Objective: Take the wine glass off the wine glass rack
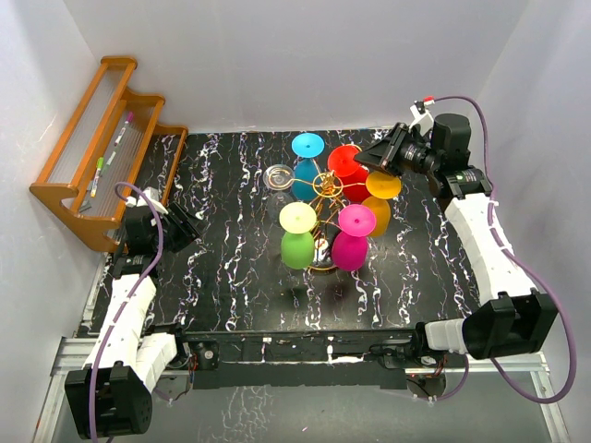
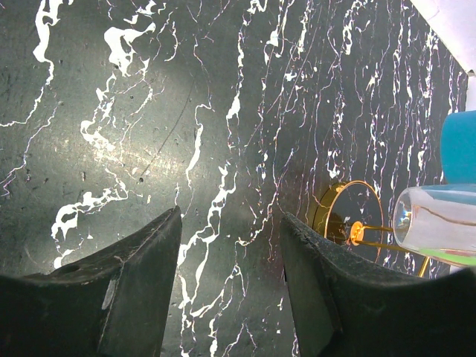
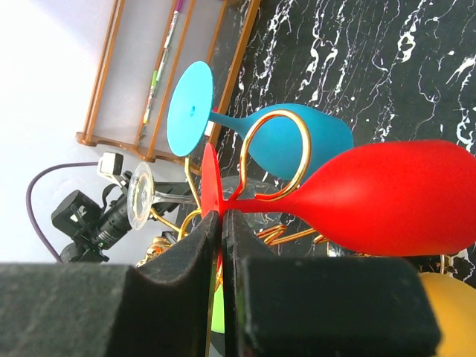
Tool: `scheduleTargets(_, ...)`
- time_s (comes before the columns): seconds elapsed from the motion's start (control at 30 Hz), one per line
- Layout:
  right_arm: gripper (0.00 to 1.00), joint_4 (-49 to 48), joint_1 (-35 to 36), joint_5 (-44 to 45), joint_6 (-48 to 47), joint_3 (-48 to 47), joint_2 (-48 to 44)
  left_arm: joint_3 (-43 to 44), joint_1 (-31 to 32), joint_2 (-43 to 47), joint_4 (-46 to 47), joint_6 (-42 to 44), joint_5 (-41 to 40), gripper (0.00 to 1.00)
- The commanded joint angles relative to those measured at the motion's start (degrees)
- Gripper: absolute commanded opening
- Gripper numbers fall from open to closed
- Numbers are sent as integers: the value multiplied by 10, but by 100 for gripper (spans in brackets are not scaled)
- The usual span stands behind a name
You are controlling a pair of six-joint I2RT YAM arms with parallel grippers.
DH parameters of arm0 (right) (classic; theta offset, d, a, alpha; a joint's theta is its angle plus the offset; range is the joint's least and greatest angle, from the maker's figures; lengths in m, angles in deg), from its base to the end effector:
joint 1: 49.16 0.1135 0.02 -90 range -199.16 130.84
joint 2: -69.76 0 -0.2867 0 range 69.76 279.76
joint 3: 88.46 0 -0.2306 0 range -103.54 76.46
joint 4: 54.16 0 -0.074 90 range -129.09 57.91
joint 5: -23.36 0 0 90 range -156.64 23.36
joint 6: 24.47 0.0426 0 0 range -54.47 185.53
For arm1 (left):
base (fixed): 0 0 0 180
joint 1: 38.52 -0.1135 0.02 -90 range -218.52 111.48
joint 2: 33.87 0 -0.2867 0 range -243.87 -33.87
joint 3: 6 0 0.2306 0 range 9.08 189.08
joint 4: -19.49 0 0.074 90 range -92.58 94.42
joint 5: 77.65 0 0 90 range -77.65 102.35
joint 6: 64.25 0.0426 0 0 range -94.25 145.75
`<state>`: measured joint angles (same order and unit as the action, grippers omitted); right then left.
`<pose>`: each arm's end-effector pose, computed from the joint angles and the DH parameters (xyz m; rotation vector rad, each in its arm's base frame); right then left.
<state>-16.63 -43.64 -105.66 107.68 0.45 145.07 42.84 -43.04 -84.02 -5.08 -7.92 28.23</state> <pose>0.2649 0.0525 0.4139 0.1726 2.0497 1.1959 0.1707 0.0018 0.2781 -0.5010 1.9942 -0.5994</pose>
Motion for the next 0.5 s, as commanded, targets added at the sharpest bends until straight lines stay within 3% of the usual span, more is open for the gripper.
scheduleTargets(0.0,8,-35,0,-7,4,4,-31,20,-1,8,-7,0,5,54)
scheduleTargets(0.17,8,-33,0,30,5,10,-48,19,-1,11,-6,0,4,54)
scheduleTargets(0.47,8,6,-1,173,-20,-26,-74,20,-1,10,-6,0,4,54)
